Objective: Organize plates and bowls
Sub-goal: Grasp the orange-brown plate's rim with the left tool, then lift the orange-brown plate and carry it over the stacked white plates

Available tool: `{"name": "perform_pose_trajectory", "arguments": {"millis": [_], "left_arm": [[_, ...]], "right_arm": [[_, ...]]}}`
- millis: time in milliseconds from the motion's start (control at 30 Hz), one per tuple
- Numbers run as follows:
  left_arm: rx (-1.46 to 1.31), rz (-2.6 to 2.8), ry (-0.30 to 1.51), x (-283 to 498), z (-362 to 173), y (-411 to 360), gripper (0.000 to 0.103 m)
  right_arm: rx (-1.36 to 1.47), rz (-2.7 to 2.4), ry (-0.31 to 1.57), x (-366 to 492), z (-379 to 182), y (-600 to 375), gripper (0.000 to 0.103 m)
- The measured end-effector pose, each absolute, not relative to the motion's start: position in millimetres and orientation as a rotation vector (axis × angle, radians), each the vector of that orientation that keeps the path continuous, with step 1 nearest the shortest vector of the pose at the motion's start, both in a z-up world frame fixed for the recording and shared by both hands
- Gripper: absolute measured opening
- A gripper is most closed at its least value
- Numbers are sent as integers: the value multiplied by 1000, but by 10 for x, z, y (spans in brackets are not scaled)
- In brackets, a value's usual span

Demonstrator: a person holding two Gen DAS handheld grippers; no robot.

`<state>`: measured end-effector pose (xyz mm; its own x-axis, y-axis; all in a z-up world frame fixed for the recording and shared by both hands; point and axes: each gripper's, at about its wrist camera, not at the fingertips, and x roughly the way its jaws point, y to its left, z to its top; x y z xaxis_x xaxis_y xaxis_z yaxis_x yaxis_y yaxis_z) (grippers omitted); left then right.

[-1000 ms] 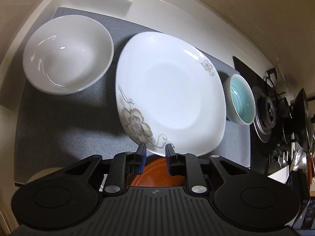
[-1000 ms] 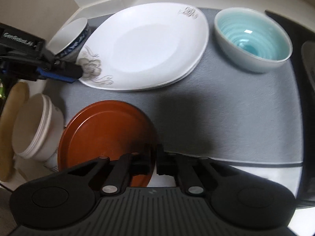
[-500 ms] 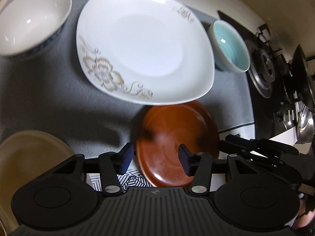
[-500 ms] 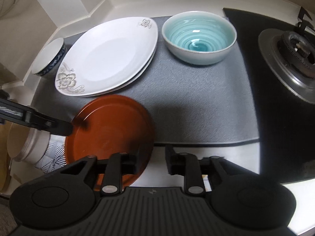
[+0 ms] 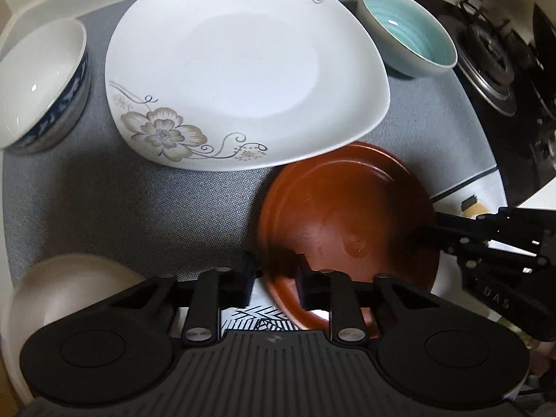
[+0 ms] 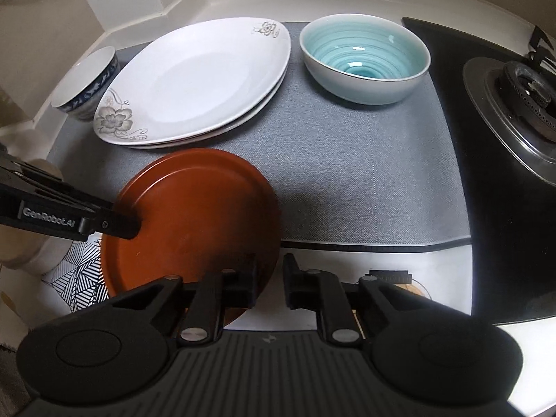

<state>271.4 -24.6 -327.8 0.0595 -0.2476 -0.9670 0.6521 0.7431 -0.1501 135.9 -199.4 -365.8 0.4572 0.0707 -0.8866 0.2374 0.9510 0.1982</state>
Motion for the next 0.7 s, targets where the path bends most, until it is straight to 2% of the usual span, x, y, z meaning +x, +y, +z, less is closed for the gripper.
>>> {"name": "perform_pose_trajectory", "arguments": {"millis": [267,700], "left_arm": [[294,-709,1359,2653,-3013,-144,18],[313,-706,1126,2464,-2142,-42,18]], "right_arm": [[327,-119,1050,1245,-3395,-2020,11],[336,-107,942,1139,-2722,-1991,12]]}}
